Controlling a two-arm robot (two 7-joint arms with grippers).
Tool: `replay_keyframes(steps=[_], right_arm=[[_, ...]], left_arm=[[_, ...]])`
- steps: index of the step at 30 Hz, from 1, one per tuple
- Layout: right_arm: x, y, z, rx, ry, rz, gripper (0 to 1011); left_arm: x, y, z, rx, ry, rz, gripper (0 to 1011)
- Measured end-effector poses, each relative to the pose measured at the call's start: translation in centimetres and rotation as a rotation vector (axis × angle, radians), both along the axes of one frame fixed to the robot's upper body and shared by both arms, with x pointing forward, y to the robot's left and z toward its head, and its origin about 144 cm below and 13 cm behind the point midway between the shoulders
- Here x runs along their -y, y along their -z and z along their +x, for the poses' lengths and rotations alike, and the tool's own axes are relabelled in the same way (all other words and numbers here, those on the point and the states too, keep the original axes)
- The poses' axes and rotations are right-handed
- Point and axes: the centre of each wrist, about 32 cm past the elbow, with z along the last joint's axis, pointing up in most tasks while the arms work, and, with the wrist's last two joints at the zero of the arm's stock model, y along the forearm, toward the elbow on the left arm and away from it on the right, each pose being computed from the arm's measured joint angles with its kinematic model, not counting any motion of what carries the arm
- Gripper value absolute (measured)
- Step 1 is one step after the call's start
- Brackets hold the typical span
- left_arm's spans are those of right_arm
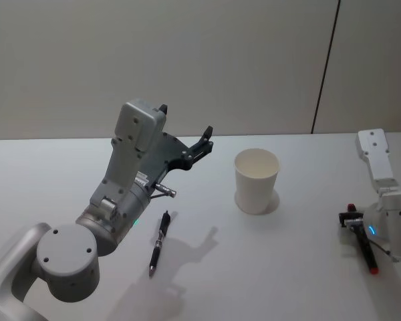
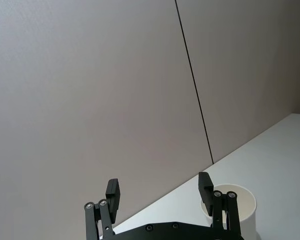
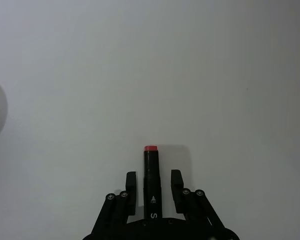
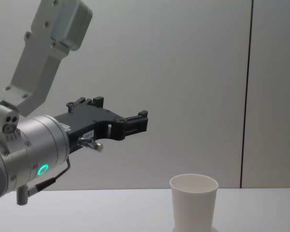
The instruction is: Place the pen into the pen holder.
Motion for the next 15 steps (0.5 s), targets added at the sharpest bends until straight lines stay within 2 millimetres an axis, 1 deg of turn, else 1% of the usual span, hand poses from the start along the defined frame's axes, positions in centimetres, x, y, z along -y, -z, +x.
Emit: replay_keyframes(steps=[1, 2, 3, 4, 6, 7, 8, 9, 15], right_arm=[[0.01, 0.02, 0.0, 0.0, 0.0, -0.001, 426], [0.03, 0.11, 0.03, -0.002, 0.002, -0.002, 363], [0.03, 0.13, 0.04, -0.003, 0.002, -0.002, 339], [0.03, 0.15, 0.06, -0.003, 0.003, -0.002, 339], [0.06, 0.23, 0.09, -0.004, 0.005, -0.002, 246], [0.07, 0.26, 0.09, -0.004, 0.005, -0.002, 246], [0.07, 0.27, 0.11, -0.004, 0.006, -0.003, 204], [0.09, 0.31, 0.12, -0.004, 0.006, -0.003, 187], [0.14, 0.44, 0.14, -0.002, 0.009, -0.003, 185]], left_arm=[[0.0, 0.0, 0.0, 0.0, 0.0, 0.0, 1004], [0.0, 0.0, 0.0, 0.0, 0.0, 0.0, 1004], [0.0, 0.0, 0.0, 0.0, 0.0, 0.0, 1004], [0.0, 0.0, 0.0, 0.0, 0.0, 0.0, 1004], [0.0, 0.0, 0.0, 0.0, 0.0, 0.0, 1004], [0.0, 0.0, 0.0, 0.0, 0.0, 0.0, 1004], [0.0, 0.0, 0.0, 0.0, 0.0, 0.0, 1004], [0.0, 0.0, 0.0, 0.0, 0.0, 0.0, 1004], [0.0, 0.0, 0.0, 0.0, 0.0, 0.0, 1004]])
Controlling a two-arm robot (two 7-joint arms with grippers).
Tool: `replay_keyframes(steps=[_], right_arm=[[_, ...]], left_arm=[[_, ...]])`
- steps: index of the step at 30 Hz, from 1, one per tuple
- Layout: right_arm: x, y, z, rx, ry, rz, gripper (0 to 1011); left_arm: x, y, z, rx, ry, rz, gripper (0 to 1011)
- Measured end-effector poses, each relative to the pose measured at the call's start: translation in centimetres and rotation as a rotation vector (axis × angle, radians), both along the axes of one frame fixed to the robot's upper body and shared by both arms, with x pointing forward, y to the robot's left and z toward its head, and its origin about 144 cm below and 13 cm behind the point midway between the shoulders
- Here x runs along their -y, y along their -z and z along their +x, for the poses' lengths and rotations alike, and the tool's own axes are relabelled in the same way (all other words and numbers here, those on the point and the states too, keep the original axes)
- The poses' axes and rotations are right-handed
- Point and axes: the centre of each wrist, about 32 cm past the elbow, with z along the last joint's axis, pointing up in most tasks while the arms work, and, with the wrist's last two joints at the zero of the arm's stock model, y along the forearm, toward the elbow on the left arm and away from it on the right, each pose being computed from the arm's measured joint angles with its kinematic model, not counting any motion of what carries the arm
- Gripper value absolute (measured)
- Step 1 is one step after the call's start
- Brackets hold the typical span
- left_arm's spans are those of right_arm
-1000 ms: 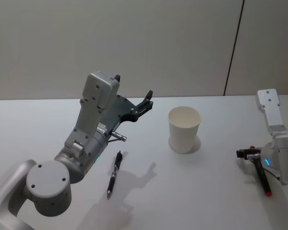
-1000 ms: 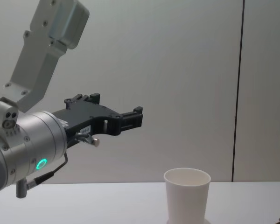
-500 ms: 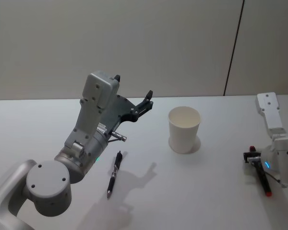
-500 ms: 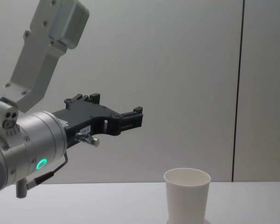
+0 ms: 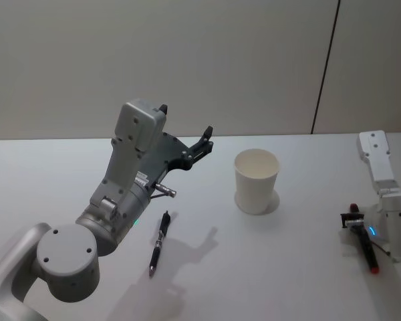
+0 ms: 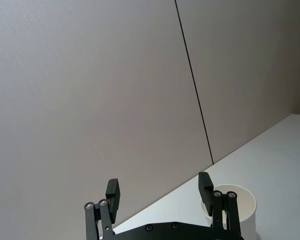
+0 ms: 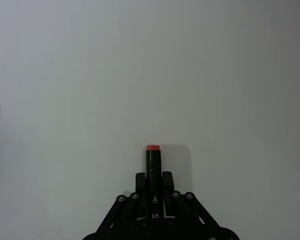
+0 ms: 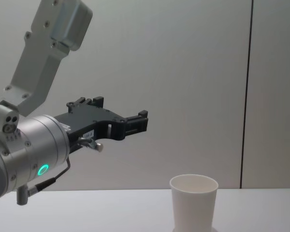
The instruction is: Place the pen into the pen holder.
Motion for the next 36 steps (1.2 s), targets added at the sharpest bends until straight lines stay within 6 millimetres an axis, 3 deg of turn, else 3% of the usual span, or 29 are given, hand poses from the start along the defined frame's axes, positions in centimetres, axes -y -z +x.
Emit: replay_keyframes(steps=[13, 36], right_arm=[[0.1, -0.1, -0.3, 0.054, -0.014, 0.021, 184], [0.6, -1.7, -1.9, 0.36, -0.103, 0.128, 185]], left_arm=[[0.0, 0.0, 0.0, 0.0, 0.0, 0.0, 1004], [0.0, 0.0, 0.0, 0.0, 0.0, 0.0, 1004]])
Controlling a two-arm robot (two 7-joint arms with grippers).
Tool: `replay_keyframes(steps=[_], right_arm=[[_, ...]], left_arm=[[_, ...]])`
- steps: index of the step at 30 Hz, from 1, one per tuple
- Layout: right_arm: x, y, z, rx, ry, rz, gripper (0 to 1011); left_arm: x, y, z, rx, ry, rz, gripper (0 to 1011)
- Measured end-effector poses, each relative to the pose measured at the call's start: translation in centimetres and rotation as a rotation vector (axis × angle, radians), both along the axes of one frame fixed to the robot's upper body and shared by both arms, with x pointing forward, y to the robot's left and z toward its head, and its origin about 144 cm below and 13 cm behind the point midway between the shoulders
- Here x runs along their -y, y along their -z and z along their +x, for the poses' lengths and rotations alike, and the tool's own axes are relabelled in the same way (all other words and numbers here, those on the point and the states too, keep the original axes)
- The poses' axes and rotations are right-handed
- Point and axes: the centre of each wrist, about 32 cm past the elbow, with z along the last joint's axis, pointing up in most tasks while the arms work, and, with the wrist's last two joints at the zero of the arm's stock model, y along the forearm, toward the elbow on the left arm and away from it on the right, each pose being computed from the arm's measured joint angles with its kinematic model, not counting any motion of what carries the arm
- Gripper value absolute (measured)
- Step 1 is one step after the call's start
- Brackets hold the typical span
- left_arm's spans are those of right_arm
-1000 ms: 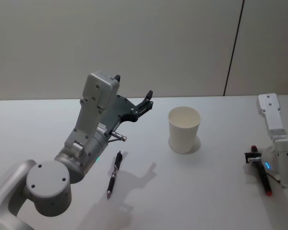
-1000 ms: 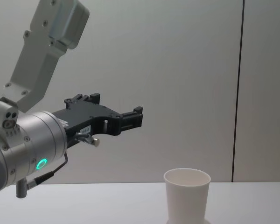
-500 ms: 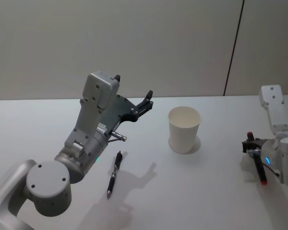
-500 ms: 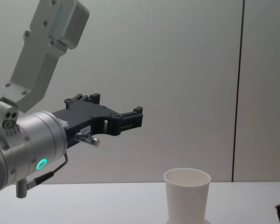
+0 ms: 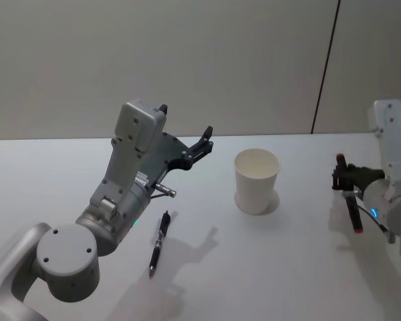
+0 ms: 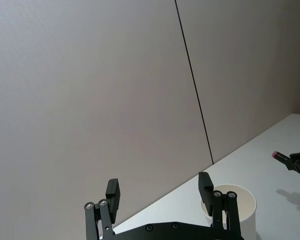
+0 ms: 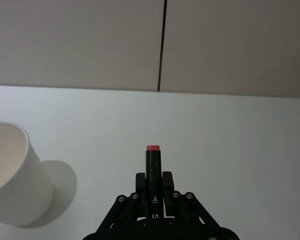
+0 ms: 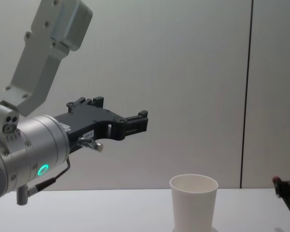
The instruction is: Place the pen into the pen holder.
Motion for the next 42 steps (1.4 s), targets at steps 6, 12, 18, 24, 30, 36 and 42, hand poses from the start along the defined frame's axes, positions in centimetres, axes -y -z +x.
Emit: replay_keyframes(steps=[6, 12, 18, 24, 30, 36, 42], right_arm=[[0.0, -0.3, -0.3, 0.094, -0.033, 0.026, 184], [0.0, -0.5, -0.6, 0.195, -0.071, 0.053, 184], [-0.2, -0.6, -0.7, 0.291, -0.11, 0.081, 184], [-0.4, -0.6, -0.6, 0.39, -0.152, 0.112, 184], [-1.0, -0.4, -0.2, 0.493, -0.197, 0.146, 184], [-1.8, -0.1, 0.5, 0.579, -0.244, 0.179, 184], [-2.6, 0.3, 1.2, 0.631, -0.274, 0.201, 185]], left_arm=[[0.0, 0.0, 0.0, 0.0, 0.0, 0.0, 1004], [0.0, 0.0, 0.0, 0.0, 0.0, 0.0, 1004], [0.0, 0.0, 0.0, 0.0, 0.0, 0.0, 1004], [0.0, 0.0, 0.0, 0.0, 0.0, 0.0, 1004], [0.0, 0.0, 0.0, 0.0, 0.0, 0.0, 1004], [0.0, 0.0, 0.0, 0.0, 0.0, 0.0, 1004], [0.0, 0.0, 0.0, 0.0, 0.0, 0.0, 1004]])
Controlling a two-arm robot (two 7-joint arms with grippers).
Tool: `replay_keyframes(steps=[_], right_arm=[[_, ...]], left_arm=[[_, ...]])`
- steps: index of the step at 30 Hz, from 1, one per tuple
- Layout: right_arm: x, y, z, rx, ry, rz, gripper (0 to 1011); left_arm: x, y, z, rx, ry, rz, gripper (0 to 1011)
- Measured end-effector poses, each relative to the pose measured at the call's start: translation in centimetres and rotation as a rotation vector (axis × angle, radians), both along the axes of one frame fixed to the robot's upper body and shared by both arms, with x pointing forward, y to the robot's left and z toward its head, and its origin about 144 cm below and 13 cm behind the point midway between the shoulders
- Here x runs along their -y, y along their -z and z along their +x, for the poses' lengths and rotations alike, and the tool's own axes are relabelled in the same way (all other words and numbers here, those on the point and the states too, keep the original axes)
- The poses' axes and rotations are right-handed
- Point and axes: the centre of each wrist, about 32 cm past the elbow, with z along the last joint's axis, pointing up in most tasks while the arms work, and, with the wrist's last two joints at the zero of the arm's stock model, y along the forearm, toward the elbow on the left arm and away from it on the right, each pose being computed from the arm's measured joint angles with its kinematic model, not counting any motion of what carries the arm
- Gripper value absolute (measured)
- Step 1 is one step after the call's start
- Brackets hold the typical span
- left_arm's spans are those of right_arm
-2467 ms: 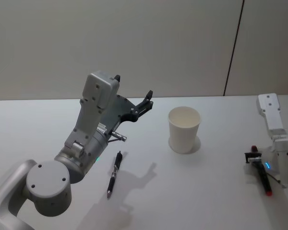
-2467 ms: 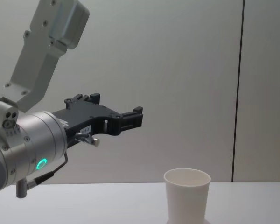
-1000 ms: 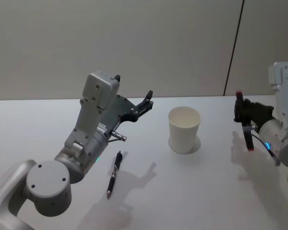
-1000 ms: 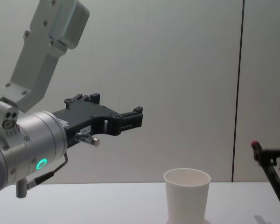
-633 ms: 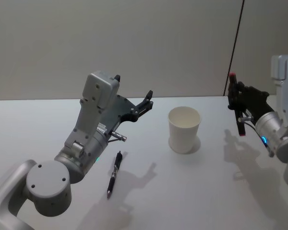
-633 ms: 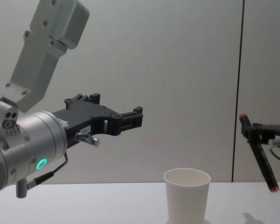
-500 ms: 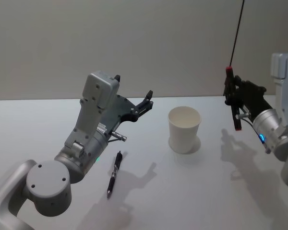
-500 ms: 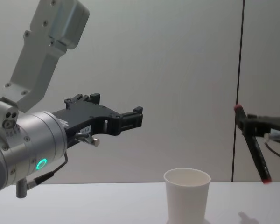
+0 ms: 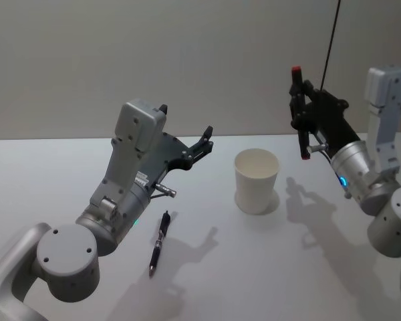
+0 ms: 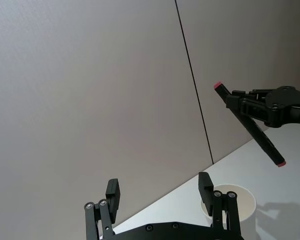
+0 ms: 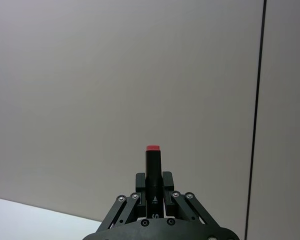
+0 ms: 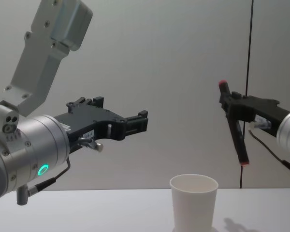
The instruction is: Place the pen into the pen holder.
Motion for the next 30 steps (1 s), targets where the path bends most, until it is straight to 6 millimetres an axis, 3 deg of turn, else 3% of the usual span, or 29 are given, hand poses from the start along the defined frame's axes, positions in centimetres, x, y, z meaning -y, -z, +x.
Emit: replay_keyframes(steps=[30], right_arm=[[-2.8, 2.4, 3.1, 0.118, -0.074, -0.019, 185]], left_arm=[[0.0, 0.0, 0.0, 0.0, 0.0, 0.0, 1004]])
